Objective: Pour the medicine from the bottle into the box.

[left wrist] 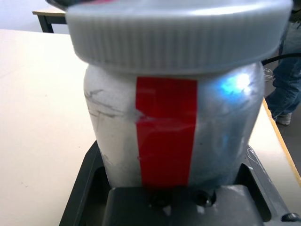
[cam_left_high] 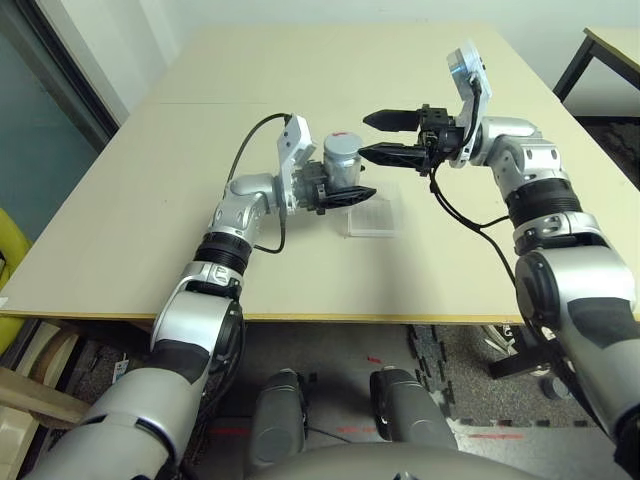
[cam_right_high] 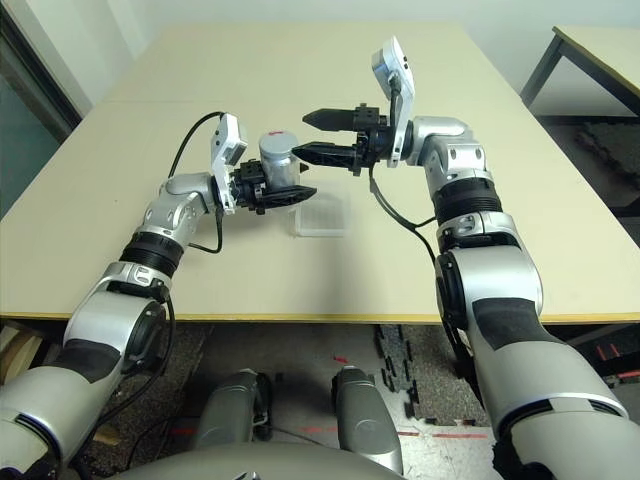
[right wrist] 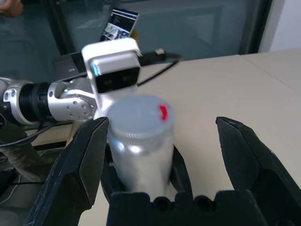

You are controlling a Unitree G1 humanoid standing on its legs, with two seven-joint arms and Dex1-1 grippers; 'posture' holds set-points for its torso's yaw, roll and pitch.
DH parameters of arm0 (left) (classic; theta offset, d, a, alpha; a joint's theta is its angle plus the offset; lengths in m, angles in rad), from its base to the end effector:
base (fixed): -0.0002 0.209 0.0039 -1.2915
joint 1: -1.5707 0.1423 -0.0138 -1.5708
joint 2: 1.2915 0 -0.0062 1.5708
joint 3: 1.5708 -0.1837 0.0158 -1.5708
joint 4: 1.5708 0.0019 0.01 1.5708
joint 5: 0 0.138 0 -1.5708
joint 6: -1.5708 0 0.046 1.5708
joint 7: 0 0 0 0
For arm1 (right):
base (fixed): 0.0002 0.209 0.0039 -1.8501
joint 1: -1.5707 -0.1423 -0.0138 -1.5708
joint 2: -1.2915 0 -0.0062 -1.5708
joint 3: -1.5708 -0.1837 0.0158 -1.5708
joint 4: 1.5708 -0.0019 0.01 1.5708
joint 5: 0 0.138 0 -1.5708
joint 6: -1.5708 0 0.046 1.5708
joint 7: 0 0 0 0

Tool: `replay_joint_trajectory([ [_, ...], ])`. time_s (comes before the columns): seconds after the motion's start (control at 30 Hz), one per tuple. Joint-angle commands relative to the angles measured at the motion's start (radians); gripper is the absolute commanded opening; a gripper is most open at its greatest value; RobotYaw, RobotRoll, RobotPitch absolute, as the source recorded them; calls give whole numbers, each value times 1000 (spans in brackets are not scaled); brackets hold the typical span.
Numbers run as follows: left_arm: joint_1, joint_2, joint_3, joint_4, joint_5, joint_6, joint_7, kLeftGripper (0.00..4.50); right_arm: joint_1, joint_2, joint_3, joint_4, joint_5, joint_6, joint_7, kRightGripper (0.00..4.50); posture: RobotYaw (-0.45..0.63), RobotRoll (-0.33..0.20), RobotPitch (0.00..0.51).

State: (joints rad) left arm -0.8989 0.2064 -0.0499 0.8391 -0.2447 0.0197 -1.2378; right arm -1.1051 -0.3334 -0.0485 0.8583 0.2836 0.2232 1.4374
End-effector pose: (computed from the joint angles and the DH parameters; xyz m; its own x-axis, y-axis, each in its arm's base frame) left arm 0.3520 0.1454 0.1362 0.2304 -0.9729 -0.0208 0.9729 0.2299 0.0237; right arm 0.3686 -0.1782 0.2095 0.1313 0.9912 0.0190 -0.9907 0.1318 -0.0328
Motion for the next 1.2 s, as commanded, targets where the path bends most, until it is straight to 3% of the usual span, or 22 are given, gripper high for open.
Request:
replay_joint_trajectory([
  [0.03,-24,-4,-4,21,17,-16,2,2696,13,5,15,-35,6,10,9,4500,-218,0,43],
  [1.2,-22,-14,-2,35,19,-35,14,2696,44,29,49,-112,8,35,-22,4500,-219,0,47],
])
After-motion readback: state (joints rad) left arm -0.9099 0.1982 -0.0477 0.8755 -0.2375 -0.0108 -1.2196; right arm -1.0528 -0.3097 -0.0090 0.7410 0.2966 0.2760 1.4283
